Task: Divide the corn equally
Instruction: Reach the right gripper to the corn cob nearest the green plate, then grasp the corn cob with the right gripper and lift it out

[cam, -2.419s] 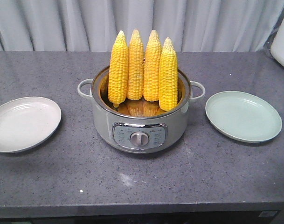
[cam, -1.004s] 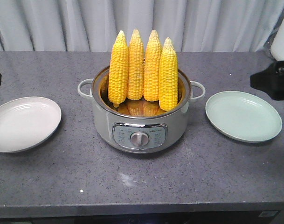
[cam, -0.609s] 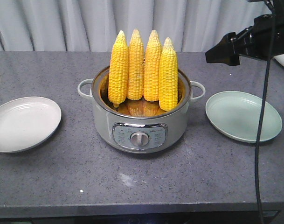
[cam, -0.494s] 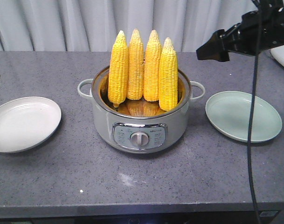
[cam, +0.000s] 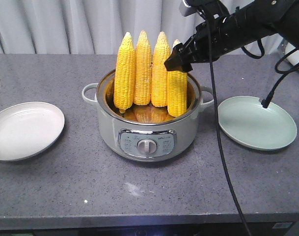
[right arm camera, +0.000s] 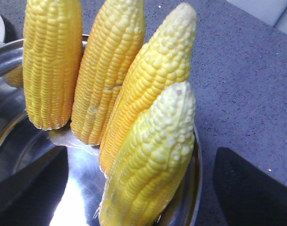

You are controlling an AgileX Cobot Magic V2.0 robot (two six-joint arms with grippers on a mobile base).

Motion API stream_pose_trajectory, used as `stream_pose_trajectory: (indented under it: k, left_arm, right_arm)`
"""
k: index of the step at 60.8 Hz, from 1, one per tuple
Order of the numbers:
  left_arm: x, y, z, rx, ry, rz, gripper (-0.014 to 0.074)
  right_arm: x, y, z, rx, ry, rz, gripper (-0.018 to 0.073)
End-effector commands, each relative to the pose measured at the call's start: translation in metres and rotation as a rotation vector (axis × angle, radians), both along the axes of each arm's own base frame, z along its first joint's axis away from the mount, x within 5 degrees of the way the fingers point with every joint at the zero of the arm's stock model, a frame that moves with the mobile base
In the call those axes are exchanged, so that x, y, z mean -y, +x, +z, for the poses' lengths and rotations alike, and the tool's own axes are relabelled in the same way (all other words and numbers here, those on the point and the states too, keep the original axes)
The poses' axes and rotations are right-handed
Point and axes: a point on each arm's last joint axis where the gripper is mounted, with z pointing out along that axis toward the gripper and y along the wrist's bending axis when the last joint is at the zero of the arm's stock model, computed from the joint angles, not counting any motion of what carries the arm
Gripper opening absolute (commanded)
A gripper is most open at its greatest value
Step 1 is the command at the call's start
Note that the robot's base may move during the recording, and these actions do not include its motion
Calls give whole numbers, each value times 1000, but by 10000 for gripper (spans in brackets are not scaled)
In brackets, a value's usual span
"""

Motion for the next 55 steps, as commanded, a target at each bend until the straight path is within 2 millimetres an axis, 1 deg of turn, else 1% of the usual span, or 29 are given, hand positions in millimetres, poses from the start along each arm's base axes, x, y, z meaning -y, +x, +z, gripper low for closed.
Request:
stream_pose_trajectory:
  k: [1, 7, 12, 15, 29, 31, 35, 43, 52, 53, 55]
  left_arm:
    - [1, -1, 18, 108, -23, 0, 593]
    - [1, -1, 18, 108, -23, 0, 593]
    - [1, -1, 18, 108, -23, 0, 593]
    - [1, -1, 18, 108, -23, 0, 593]
    - [1, -1, 18, 108, -23, 0, 593]
    - [1, -1, 18, 108, -23, 0, 593]
    - [1, -1, 18, 108, -23, 0, 593]
    - [1, -2, 17, 99, -21, 0, 593]
    - [1, -2, 17, 94, -17, 0, 593]
    - [1, -2, 17, 94, -17, 0, 593]
    - [0, -2, 17, 94, -15, 0, 593]
  right_arm:
    - [0, -3, 29, 122, 49, -30, 591]
    - [-2, 1, 23, 105, 59, -30, 571]
    - [-2, 2, 21, 98, 58, -28, 527]
    - [-2, 2, 21, 98, 57, -29, 482]
    - [-3, 1, 19, 74, 71, -19, 199]
    - [-4, 1, 19, 67, 83, -16, 170]
    - [-5, -1, 22, 67, 106, -14, 146]
    - [-3, -8, 39, 88, 136, -24, 146]
    - [4, -20, 73, 84, 177, -57, 155]
    - [8, -22, 79, 89, 184, -66, 155]
    - [12, -24, 86, 80, 187, -68, 156]
